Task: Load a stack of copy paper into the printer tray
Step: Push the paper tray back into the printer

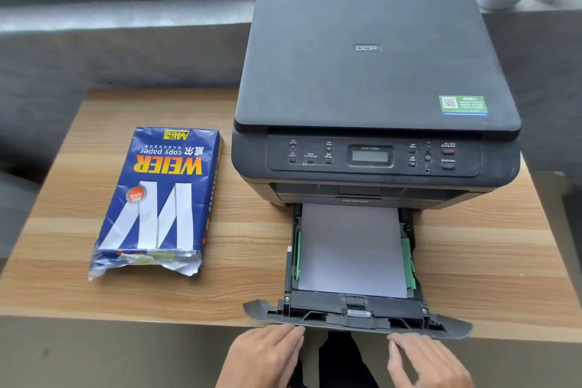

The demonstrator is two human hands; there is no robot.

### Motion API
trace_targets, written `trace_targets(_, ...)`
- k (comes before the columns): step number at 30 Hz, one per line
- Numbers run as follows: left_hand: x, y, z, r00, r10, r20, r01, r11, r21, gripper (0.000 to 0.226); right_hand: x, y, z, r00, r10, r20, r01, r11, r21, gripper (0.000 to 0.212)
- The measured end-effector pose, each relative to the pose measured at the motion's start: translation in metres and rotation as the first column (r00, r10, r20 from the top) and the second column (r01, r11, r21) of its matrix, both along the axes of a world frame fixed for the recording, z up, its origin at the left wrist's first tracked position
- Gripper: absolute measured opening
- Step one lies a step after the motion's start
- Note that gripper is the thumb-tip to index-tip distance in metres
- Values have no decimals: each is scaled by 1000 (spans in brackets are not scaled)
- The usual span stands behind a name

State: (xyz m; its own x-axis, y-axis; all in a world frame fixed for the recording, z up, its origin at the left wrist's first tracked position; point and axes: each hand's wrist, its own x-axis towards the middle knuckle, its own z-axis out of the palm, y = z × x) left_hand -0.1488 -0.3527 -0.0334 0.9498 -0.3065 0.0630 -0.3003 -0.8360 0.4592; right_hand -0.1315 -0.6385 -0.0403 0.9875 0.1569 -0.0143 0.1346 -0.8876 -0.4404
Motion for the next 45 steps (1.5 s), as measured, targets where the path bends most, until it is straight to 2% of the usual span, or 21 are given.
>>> trace_targets(1, 5, 0, 3, 999, -13, -35, 13, 1000, 6, 9, 5, 4, 2, 999, 36, 26, -36, 999, -8, 15)
trace_targets(3, 13, 0, -4, 1000, -26, 6, 26, 998, 53, 11, 7, 3, 7, 998, 28, 62, -28, 1000, 3, 11)
trace_targets(6, 25, -3, -7, 999, -54, 2, 53, 993, 101, 14, 23, 10, -1, 993, -35, 110, 37, 999, -18, 17)
trace_targets(8, 34, -5, -7, 998, -56, -13, 57, 990, 125, 17, 31, 11, -4, 993, -21, 113, 25, 999, -35, 21)
trace_targets(12, 48, -10, -7, 998, -13, -66, 23, 987, 162, 28, 48, 11, -2, 999, 30, 44, -25, 994, -102, 29)
trace_targets(16, 63, -15, -7, 995, 13, -98, 9, 976, 218, 35, 67, 14, 3, 998, 58, -8, -59, 988, -142, 29)
trace_targets(28, 127, -22, -10, 989, 96, -116, -58, 954, 295, 35, 130, 29, -7, 1000, 26, -13, -29, 971, -238, 40)
trace_targets(35, 141, -26, -10, 986, 131, -108, -98, 959, 265, 32, 145, 31, -6, 999, 25, 24, -17, 961, -277, 28)
trace_targets(41, 136, -29, -11, 979, 148, -141, -111, 964, 242, 48, 146, 34, -7, 1000, -6, -13, 2, 967, -255, 26)
trace_targets(43, 136, -29, -11, 978, 143, -154, -105, 967, 232, 51, 145, 34, -7, 999, -24, -39, 15, 975, -220, 28)
trace_targets(45, 140, -26, -10, 977, 133, -164, -89, 963, 253, 55, 145, 32, -9, 997, -13, -73, -5, 970, -242, 39)
